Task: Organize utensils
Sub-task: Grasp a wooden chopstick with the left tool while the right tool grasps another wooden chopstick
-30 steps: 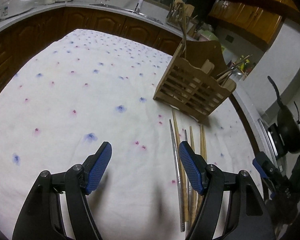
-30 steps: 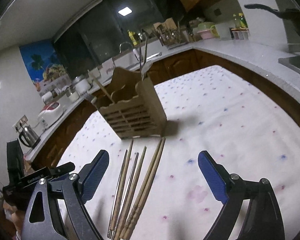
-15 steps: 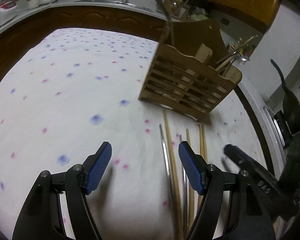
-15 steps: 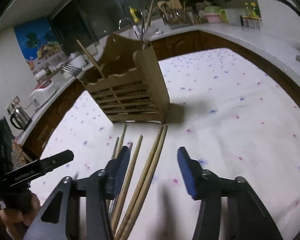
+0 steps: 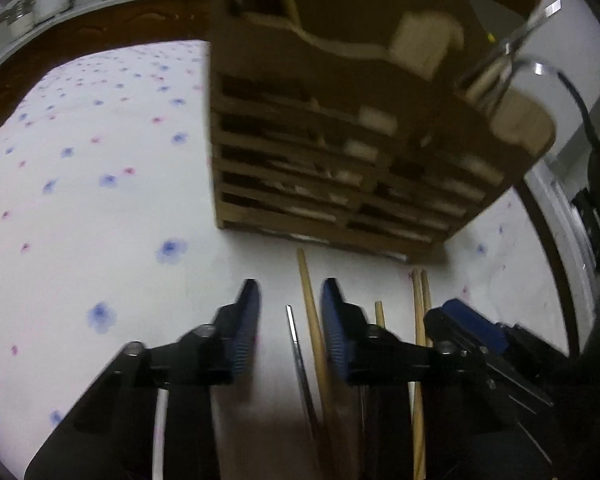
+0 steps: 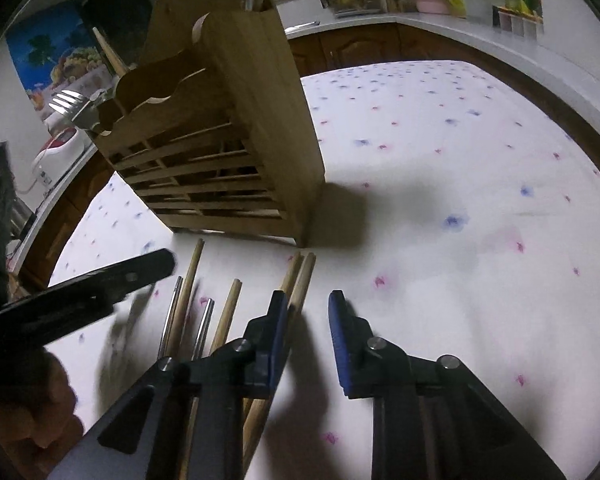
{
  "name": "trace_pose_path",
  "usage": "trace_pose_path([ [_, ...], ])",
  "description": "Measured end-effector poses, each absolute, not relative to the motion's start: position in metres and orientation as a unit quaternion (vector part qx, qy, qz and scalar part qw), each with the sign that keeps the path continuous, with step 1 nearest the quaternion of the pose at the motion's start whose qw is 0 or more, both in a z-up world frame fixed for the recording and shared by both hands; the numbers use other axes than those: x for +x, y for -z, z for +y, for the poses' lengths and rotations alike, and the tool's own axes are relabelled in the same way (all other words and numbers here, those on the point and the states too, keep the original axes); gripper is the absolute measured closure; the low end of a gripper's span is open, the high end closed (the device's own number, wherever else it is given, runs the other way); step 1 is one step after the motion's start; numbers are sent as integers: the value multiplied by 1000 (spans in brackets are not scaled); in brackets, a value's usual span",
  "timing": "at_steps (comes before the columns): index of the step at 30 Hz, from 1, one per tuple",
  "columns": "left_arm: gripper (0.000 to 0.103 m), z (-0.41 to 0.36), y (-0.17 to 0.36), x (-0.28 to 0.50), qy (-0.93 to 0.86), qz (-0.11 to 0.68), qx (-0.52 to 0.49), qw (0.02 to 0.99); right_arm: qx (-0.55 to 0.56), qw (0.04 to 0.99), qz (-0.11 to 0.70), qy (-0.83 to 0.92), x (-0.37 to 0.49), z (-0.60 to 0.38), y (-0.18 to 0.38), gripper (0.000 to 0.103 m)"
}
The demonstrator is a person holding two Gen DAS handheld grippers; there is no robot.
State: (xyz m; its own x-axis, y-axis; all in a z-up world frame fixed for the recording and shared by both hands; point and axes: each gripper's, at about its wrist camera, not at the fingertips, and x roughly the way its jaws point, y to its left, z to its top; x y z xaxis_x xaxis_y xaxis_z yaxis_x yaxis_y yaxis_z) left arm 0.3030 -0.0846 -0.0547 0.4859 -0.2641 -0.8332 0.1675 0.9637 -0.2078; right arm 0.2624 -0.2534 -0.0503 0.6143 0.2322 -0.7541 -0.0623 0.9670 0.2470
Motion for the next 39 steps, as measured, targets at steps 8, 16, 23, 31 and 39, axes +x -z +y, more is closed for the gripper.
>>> trace_pose_path([
  [8,89,-84,58,263,150,472,35,868,48,892,439,-99,242,-255,50,92],
  [16,89,-56,58,208,182,481,48,856,8,885,452,-111,191,-271,46,92],
  [23,89,-61,60,214,161,492,42,855,36,889,448,-87,187,-271,46,88],
  [31,88,-71,55,230,149,502,48,851,49,895,438,-74,193,-266,48,87],
  [39,96,-95,54,245,155,496,94,849,58,895,437,-71,193,-265,49,87],
])
